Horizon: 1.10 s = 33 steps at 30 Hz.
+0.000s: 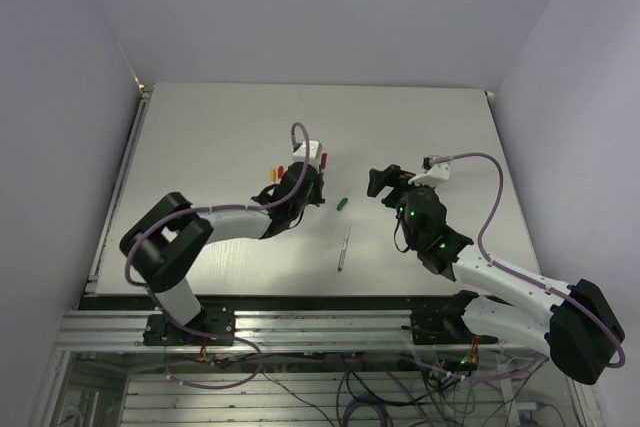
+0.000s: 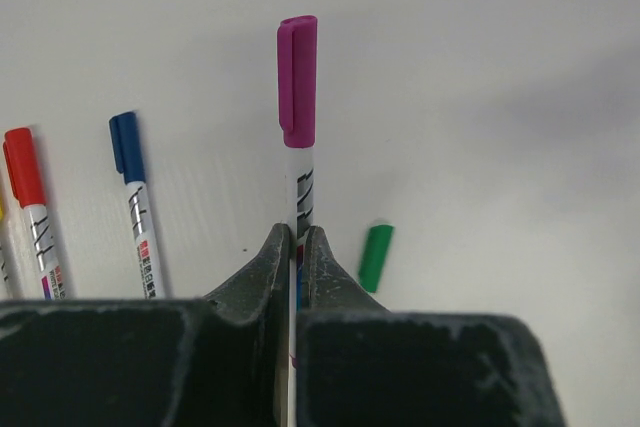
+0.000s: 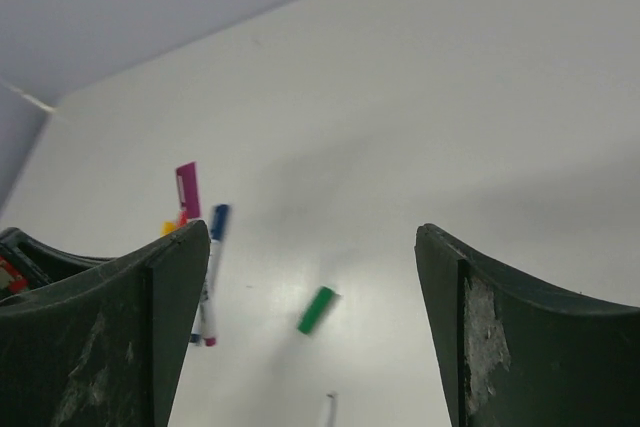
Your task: Insert the pens into the pen caps
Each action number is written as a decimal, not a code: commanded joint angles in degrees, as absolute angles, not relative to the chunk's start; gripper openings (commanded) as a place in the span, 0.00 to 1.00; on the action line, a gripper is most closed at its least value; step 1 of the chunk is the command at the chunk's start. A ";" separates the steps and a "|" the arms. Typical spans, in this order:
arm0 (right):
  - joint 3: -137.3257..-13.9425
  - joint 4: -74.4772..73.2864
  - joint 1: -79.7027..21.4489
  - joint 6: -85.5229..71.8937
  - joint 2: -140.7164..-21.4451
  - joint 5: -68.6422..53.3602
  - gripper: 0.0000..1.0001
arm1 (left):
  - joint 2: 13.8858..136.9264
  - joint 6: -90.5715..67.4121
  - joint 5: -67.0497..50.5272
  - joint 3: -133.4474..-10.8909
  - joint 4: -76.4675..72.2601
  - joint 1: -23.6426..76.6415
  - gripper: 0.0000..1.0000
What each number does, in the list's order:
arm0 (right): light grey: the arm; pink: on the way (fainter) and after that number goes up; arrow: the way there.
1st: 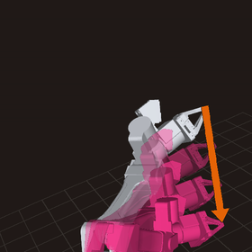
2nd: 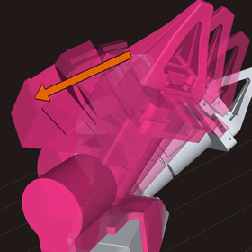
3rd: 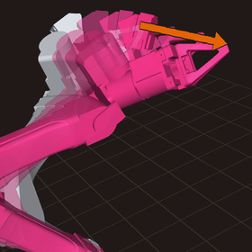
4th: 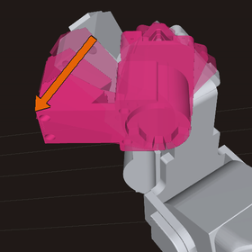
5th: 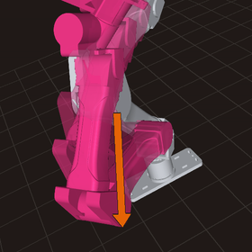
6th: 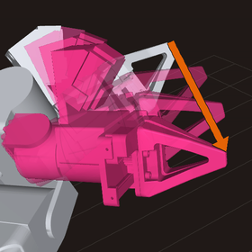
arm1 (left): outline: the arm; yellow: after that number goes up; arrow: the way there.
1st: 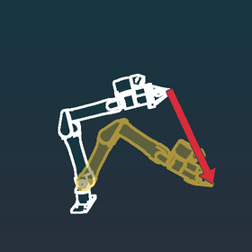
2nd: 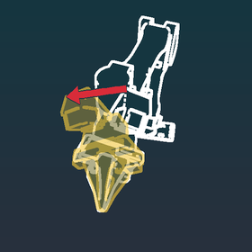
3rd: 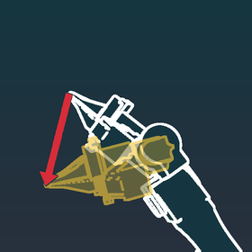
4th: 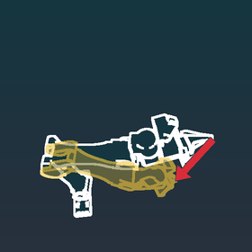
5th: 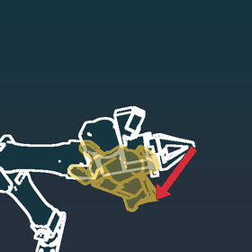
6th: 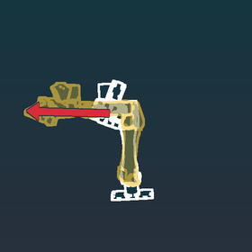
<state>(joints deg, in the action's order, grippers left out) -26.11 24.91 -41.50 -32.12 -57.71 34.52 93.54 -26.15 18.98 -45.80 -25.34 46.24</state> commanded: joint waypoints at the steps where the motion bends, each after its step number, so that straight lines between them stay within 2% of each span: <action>1: -26.89 17.14 -41.06 -34.41 -57.65 41.58 0.83 | 98.96 -24.52 22.63 -50.61 -21.32 45.18 0.07; 9: -25.49 16.92 -41.05 -33.98 -56.57 42.57 0.80 | 106.31 -25.88 21.56 -55.06 -18.62 42.14 0.07; 18: -25.22 16.70 -41.05 -34.16 -57.66 42.66 0.80 | 109.63 -27.24 20.74 -56.55 -18.16 41.09 0.15; 20: -25.01 16.91 -41.06 -34.13 -57.81 42.66 0.80 | 109.77 -27.54 20.82 -56.47 -18.10 41.05 0.19; 24: -24.83 17.22 -41.09 -34.02 -58.34 42.45 0.79 | 109.80 -28.15 20.44 -56.36 -18.36 41.03 0.34; 28: -24.70 17.48 -41.09 -34.10 -58.78 42.24 0.79 | 108.92 -27.95 20.33 -56.18 -18.83 41.00 0.44; 33: -24.53 17.83 -41.05 -34.05 -58.73 42.18 0.79 | 106.19 -26.68 20.25 -55.76 -19.24 41.03 0.46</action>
